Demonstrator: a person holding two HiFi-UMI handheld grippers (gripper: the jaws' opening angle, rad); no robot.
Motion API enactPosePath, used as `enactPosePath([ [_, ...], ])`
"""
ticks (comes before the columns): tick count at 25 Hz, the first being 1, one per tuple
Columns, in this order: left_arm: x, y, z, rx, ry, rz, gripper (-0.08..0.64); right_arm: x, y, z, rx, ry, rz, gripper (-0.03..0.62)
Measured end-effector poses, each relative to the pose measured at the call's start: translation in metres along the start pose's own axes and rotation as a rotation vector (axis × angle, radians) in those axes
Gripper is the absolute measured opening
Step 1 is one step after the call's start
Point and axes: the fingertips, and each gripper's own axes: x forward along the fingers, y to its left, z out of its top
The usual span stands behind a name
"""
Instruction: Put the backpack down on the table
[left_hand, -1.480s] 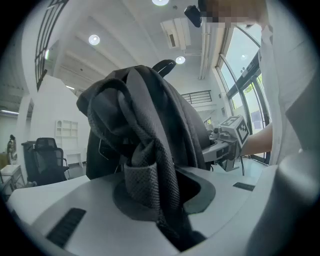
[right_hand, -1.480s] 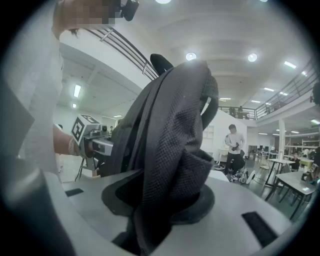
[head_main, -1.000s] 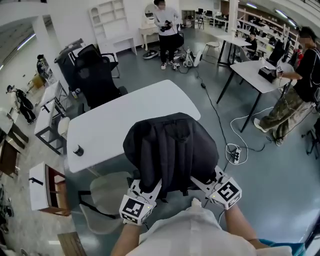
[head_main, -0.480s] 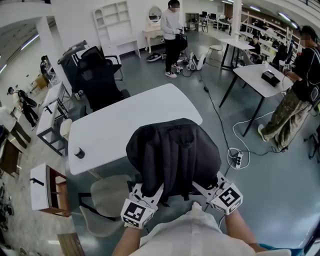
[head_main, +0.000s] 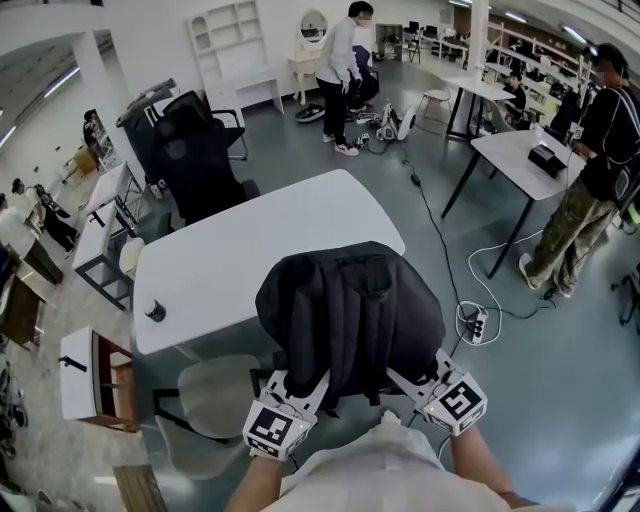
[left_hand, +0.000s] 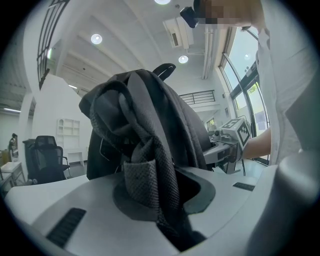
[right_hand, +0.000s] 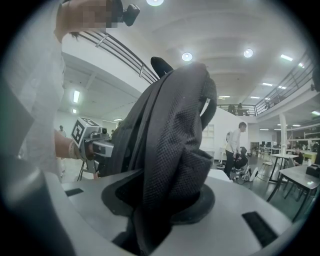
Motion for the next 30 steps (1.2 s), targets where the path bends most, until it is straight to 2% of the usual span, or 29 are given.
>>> enactPosePath([
  [20,0.119,0.001,0.03,-0.023,-0.008,0.029,0.087,-0.015,-0.126,0.005,-0.015,0.006,0.052,0.161],
  [30,0.14,0.002,0.03,-0.034,-0.017,0.062,0.087,-0.014,-0.148,0.001,-0.029,0.013,0.077,0.161],
])
